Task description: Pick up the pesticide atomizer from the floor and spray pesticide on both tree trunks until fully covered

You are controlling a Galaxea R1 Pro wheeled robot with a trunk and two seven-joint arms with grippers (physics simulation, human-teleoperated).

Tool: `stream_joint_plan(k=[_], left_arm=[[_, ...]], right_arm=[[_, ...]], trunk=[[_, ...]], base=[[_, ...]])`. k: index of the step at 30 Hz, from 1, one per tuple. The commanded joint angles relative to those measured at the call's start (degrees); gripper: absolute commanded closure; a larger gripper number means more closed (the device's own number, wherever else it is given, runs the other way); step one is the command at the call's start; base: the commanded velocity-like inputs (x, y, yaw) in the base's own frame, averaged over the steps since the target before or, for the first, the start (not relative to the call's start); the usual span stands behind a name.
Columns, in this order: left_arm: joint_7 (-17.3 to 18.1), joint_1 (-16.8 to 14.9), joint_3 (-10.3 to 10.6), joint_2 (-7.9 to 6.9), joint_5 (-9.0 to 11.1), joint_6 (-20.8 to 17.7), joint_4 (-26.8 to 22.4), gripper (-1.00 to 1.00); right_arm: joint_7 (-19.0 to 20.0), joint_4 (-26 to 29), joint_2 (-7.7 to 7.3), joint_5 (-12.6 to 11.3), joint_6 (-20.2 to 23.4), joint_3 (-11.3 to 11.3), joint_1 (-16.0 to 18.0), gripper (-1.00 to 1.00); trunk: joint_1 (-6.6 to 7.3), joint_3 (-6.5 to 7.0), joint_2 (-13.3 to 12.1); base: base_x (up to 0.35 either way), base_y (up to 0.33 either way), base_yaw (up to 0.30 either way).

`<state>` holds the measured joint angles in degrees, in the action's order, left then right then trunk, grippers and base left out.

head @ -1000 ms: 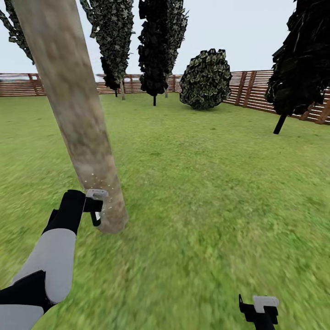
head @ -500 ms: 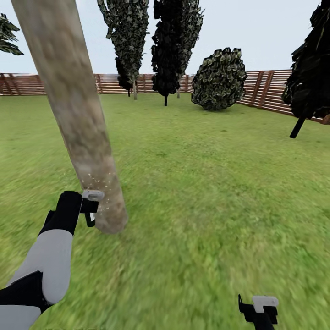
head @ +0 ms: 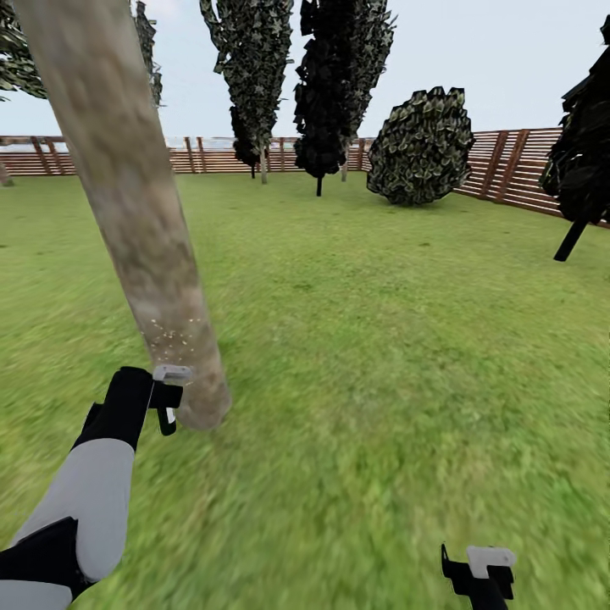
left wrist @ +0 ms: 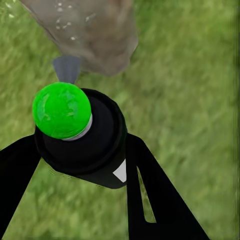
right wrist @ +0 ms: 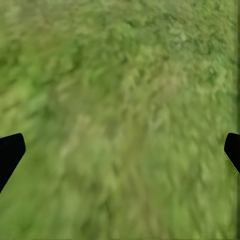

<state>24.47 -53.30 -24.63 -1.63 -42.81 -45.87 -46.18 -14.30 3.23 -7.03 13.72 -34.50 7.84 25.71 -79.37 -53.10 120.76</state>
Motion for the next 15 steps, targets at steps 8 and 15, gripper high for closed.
stream_joint_plan(k=[8, 15], left_arm=[[0.6, -0.1, -0.2, 0.05, -0.6, -0.1, -0.1, 1.00], [0.6, -0.1, -0.2, 0.05, -0.6, -0.1, -0.1, 1.00]], right_arm=[[-0.2, -0.1, 0.08, 0.6, -0.1, 0.3, 0.0, -1.00], [-0.2, -0.1, 0.09, 0.6, -0.1, 0.3, 0.0, -1.00]], trunk=[[-0.01, -0.05, 0.0], [-0.01, -0.05, 0.0]], base=[[0.221, -0.205, 0.004], [0.228, -0.196, 0.220]])
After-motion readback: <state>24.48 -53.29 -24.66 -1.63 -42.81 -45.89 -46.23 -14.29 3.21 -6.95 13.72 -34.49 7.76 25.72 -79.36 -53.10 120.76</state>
